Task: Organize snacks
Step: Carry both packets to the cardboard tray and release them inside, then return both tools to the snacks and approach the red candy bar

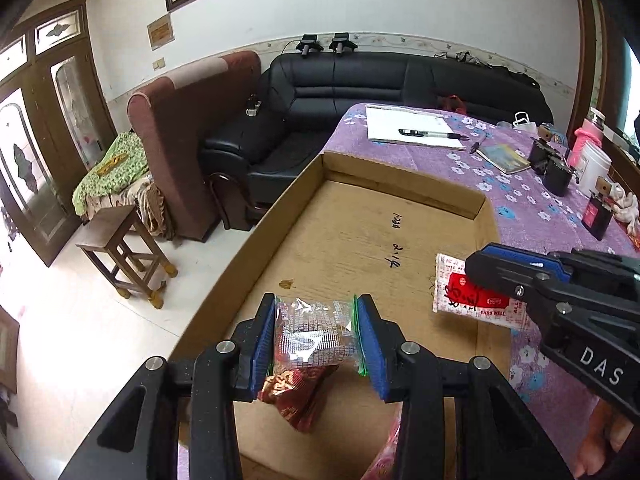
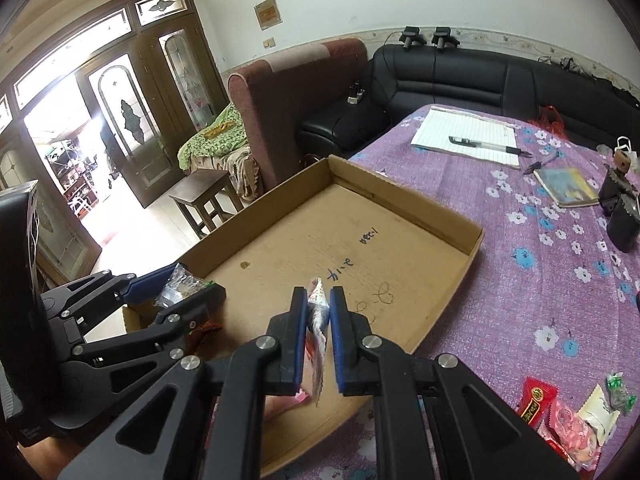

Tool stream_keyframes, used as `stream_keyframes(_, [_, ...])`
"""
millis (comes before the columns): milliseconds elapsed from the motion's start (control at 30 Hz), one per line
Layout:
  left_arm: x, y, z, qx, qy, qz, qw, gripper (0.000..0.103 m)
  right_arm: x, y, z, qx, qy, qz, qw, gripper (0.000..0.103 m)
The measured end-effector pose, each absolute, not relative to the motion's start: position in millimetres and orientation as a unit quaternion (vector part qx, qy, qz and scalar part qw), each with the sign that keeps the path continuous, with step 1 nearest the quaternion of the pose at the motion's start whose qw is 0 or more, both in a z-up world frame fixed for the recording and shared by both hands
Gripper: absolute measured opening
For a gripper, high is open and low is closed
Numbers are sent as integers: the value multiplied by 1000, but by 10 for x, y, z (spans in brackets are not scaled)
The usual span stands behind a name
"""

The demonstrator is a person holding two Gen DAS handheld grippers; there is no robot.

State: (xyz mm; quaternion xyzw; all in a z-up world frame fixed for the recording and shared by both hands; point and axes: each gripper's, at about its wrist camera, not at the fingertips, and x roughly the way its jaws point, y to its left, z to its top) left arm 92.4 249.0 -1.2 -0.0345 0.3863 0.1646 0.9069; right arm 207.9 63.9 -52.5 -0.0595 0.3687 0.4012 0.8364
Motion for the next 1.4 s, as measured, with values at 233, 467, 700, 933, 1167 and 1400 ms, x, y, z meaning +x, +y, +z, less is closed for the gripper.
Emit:
stream_keyframes(233, [939,2452,7,-17,384,191,903,81,2130,544,-550,-38,370,391,842,53])
stream_keyframes(467, [884,2360,119,5,370,214,904,99,2086,337,-400,-26,353,388,851,55])
stream_keyframes(700, [800,2184,243,14,356,213,910,99,1977,-84,-272,-21,334,366,868,72])
stream_keyframes(933, [740,1882,364,26,339,203,918,101,1775,-706,-173,-26,312,330,891,89])
stream_keyframes(1167, [740,1497,388,35,338,175,924,102,1567,-1366,-108,-37,292,292,910,89])
stream_keyframes(1400, [829,1020,271,36,354,115,927,102,1576,-1995,-217,-54,299,235,923,89])
